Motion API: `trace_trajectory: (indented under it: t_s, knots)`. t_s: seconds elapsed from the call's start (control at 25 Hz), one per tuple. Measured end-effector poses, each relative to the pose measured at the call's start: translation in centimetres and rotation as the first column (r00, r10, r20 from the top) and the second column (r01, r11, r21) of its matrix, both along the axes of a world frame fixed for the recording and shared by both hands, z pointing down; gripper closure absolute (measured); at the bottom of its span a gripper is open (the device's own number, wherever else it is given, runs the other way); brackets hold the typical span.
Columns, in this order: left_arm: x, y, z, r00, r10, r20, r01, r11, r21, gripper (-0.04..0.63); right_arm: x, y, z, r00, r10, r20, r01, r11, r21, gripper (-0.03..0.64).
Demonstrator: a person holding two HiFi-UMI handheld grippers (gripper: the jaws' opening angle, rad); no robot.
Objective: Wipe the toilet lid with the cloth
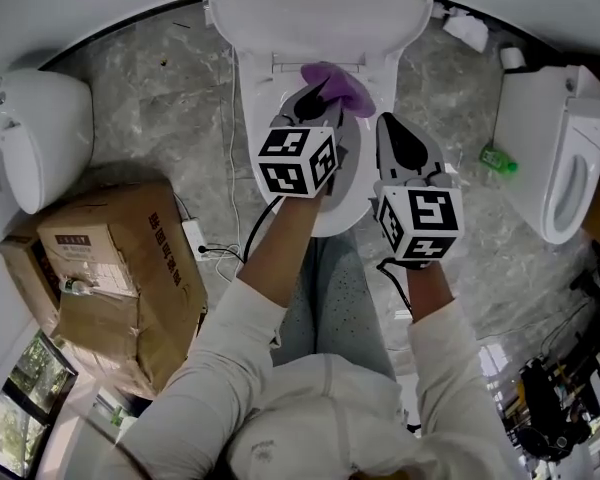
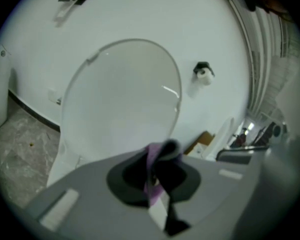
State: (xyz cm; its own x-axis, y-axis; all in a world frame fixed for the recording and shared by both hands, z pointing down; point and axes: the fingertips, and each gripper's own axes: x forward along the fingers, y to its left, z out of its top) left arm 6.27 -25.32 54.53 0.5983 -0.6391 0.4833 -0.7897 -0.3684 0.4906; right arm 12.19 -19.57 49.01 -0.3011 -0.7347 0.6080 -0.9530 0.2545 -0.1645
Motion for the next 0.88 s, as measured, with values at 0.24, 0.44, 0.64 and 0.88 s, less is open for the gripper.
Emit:
trace_trajectory:
  t_s: [0.24,0.44,0.64,0.88]
  knots:
    - [-0.7,1.9,-3.5,0.999,-0.022,-0.037,0.024,0.999,0.035,0.581,-0.4,1.2,-1.1,1.0,0.001,-0.002,-0.001,1.0,0.018,0.601]
    - [-1.3,2.9,-5.9,0.997,-0.038,-0.066,0.042,0.998,0.056,0.581,-0.6,2.3,-2.0,1.0,0.007,-0.001,-0.007,1.0,0.031,0.601]
    - [-2.4,3.3,-8.6,0.996,-0.047,-0.073,0.055,0.993,0.107,0.581,-1.1,3.0,-3.3,1.0,0.014,0.004,-0.014,0.999,0.049,0.6]
    - [-3.4,3.9,-11.9,0.995,-0.057,-0.079,0.07,0.983,0.168,0.581,-1.5,3.4,-5.3,1.0,0.018,0.01,-0.019,0.996,0.082,0.601]
